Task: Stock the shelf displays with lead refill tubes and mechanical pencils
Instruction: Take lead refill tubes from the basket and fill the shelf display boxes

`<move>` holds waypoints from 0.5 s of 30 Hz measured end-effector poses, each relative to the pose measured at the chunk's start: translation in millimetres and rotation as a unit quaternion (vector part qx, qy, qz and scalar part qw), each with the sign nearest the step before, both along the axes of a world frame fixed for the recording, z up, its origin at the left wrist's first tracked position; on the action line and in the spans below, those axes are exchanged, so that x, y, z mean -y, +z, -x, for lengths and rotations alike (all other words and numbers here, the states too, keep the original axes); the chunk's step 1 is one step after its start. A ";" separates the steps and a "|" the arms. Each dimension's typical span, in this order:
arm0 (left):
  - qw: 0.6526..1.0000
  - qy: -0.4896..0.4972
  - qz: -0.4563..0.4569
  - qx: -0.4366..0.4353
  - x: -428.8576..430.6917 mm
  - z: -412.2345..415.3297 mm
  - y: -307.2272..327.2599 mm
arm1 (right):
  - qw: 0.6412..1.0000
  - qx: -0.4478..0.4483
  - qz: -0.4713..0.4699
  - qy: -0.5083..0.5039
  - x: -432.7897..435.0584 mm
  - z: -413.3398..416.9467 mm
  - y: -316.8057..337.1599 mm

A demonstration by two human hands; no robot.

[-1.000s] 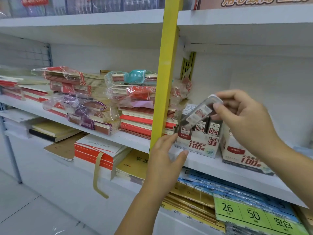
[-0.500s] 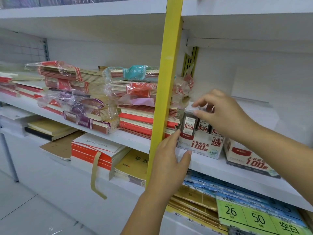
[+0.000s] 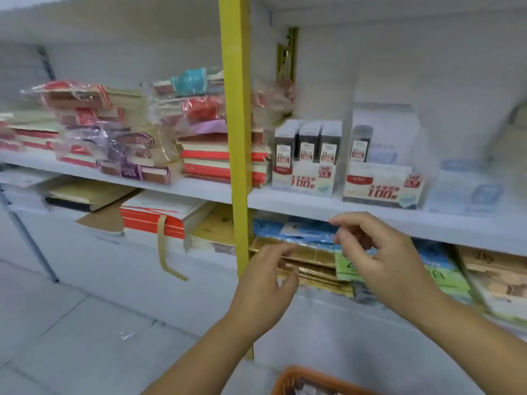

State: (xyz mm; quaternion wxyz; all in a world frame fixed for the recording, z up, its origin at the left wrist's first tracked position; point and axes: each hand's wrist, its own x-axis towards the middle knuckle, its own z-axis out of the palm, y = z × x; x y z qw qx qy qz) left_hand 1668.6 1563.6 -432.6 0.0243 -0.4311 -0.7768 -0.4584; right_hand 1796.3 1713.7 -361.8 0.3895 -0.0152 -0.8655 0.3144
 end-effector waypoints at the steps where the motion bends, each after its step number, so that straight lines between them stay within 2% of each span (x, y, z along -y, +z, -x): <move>1: 0.998 -0.018 0.053 0.009 4.7 -4.8 -21.0 | 0.999 0.033 0.034 -0.011 -4.3 -10.1 -25.7; 3: 0.985 -0.043 0.164 0.034 13.4 -17.4 -67.6 | 0.985 0.134 0.099 -0.041 -15.1 -29.3 -84.5; 5: 0.966 -0.051 0.239 0.085 18.1 -30.4 -116.0 | 0.953 0.249 0.155 -0.072 -24.3 -47.4 -146.8; 10: 0.917 -0.045 0.339 0.203 21.7 -72.4 -231.4 | 0.867 0.448 0.168 -0.140 -33.7 -91.1 -287.2; 15: 0.880 -0.016 0.401 0.255 20.7 -101.7 -302.7 | 0.771 0.573 0.255 -0.106 -26.3 -113.6 -360.2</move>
